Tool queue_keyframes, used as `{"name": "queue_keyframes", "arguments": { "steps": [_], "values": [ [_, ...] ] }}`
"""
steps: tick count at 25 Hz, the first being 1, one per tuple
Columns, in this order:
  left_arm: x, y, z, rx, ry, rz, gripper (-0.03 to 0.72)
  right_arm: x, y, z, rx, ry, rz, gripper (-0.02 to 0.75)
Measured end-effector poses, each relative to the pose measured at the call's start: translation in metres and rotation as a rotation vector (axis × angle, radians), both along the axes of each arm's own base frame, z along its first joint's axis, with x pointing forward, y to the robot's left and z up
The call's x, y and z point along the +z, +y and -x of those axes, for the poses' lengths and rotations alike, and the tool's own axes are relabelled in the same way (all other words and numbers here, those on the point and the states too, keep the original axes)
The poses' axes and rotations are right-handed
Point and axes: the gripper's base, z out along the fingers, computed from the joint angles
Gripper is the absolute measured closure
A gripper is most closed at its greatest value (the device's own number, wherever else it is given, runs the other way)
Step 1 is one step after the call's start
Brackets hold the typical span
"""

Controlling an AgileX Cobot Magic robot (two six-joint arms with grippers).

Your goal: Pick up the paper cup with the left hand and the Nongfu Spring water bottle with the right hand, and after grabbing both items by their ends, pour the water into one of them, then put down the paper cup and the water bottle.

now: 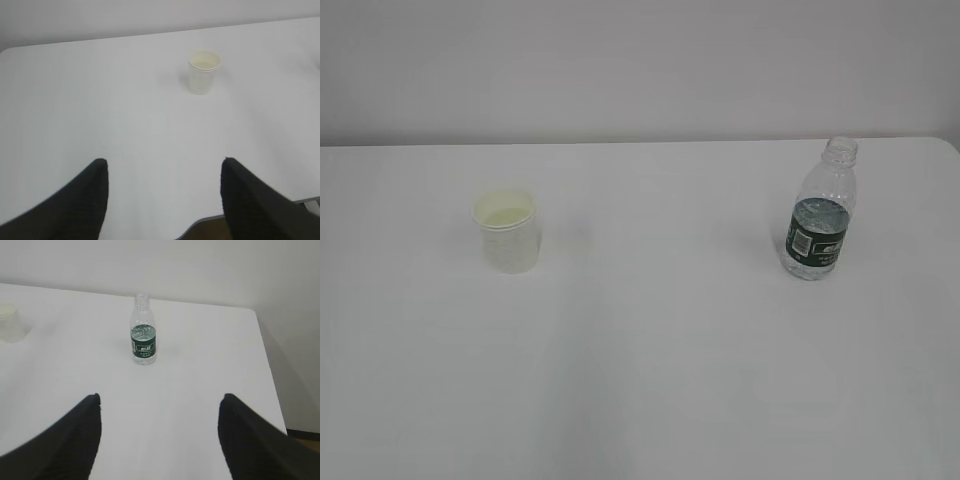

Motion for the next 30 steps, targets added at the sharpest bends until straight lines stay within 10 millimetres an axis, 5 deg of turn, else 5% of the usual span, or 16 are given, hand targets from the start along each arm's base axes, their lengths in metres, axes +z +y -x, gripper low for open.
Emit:
{"name": "queue_keyframes", "arguments": {
  "steps": [9, 18, 30],
  "values": [
    [-0.019, -0.001, 0.003, 0.002, -0.008, 0.046, 0.185, -0.006, -0.001, 0.012, 0.005, -0.041, -0.034, 0.184],
    [-0.035, -0.004, -0.008, -0.001, 0.058, 0.063, 0.186, -0.02, 0.003, 0.001, 0.019, 0.029, -0.05, 0.184],
    [-0.057, -0.008, -0.026, -0.003, 0.099, 0.065, 0.189, -0.063, 0.005, -0.028, -0.011, 0.205, -0.001, 0.184]
  ]
}}
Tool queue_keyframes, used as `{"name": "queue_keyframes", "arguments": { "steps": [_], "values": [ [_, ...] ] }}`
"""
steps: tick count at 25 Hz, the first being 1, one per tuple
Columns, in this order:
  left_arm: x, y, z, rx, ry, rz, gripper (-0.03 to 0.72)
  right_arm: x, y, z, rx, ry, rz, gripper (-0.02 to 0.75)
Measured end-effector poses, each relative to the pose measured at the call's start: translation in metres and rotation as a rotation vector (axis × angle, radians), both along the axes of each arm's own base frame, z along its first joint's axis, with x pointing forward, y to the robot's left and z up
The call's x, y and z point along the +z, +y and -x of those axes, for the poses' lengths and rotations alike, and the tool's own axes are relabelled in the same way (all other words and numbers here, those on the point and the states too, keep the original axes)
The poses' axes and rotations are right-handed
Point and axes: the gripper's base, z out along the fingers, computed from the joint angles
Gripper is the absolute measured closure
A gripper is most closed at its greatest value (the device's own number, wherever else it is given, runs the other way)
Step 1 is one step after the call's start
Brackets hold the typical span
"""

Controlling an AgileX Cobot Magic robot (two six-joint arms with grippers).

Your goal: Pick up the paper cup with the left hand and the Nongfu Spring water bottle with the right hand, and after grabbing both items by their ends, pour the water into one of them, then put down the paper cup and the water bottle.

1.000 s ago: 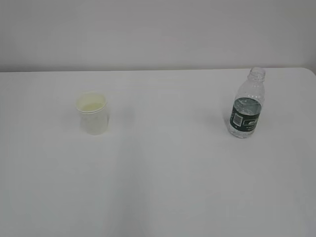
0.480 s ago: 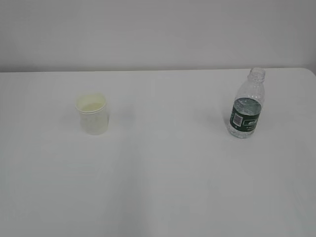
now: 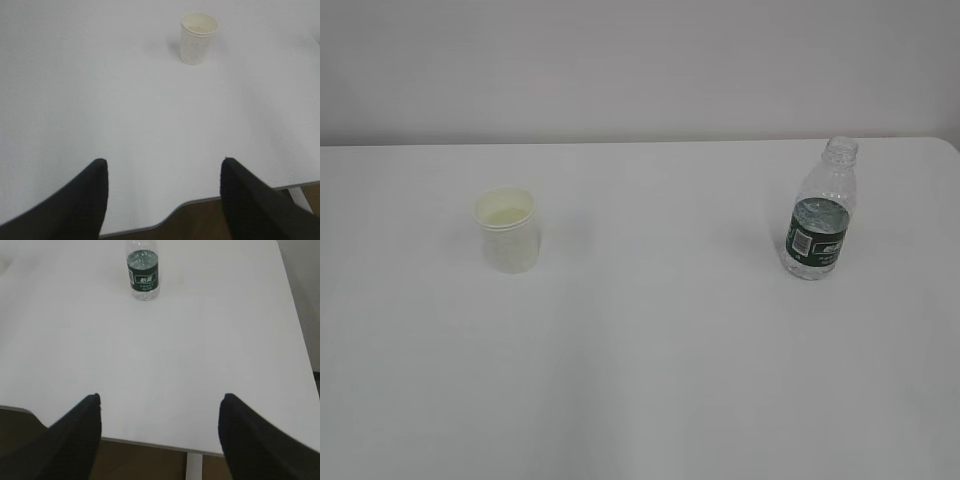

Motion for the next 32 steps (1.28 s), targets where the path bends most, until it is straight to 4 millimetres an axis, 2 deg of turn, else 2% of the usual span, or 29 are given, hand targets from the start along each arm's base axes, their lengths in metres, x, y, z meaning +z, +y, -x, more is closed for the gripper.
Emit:
{"name": "queue_keyframes", "arguments": {
  "steps": [8, 23, 32],
  "values": [
    [-0.007, 0.0, -0.007, 0.012, -0.012, -0.008, 0.195, -0.016, -0.004, -0.011, -0.038, 0.035, 0.056, 0.184],
    [-0.007, 0.0, -0.008, 0.014, -0.017, -0.01, 0.195, -0.019, -0.003, -0.021, -0.042, -0.028, 0.065, 0.184],
    [-0.007, 0.0, -0.008, 0.014, -0.017, -0.01, 0.237, -0.019, -0.003, -0.021, -0.042, -0.031, 0.066, 0.184]
  ]
}}
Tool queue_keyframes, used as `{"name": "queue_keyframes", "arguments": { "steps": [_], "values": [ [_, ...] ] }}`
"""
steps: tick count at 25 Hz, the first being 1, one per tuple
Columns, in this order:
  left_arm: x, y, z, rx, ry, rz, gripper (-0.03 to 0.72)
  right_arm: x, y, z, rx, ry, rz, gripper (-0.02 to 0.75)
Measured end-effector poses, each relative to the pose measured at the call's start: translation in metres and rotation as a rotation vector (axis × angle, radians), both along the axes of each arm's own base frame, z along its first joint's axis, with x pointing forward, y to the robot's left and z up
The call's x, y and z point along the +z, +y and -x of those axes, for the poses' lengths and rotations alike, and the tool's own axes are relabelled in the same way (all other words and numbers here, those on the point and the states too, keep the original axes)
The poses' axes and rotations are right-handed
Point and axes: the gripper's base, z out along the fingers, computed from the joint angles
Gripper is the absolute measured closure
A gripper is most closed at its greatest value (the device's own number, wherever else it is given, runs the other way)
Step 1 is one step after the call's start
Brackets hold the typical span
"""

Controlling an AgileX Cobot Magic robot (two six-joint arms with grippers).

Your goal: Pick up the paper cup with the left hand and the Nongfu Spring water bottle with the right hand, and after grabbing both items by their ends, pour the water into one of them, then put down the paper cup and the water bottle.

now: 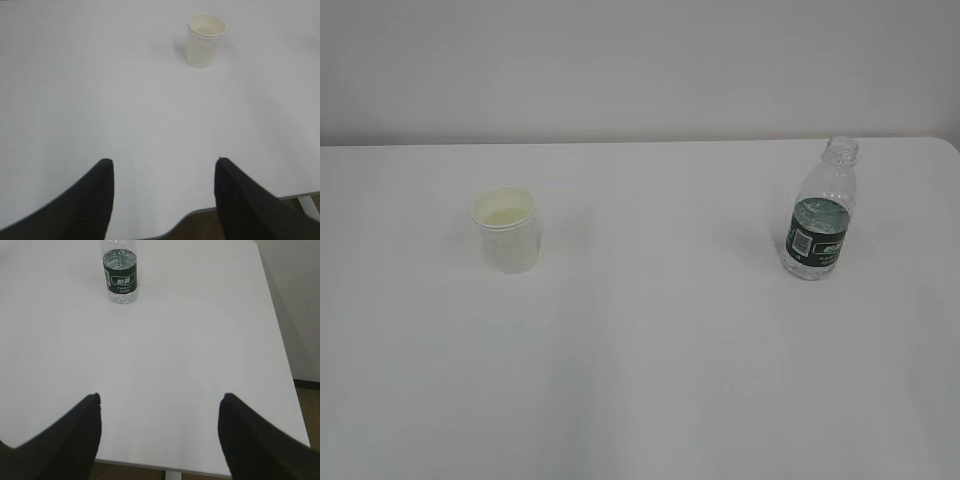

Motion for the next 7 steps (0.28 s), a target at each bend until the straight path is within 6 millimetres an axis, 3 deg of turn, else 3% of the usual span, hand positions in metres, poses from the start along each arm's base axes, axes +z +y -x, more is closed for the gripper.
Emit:
{"name": "queue_keyframes", "arguments": {
  "steps": [7],
  "values": [
    [0.0, 0.0, 0.0, 0.0, 0.0, 0.0, 0.238, 0.0, -0.0001, 0.0, -0.001, 0.0, 0.001, 0.184]
  ]
}}
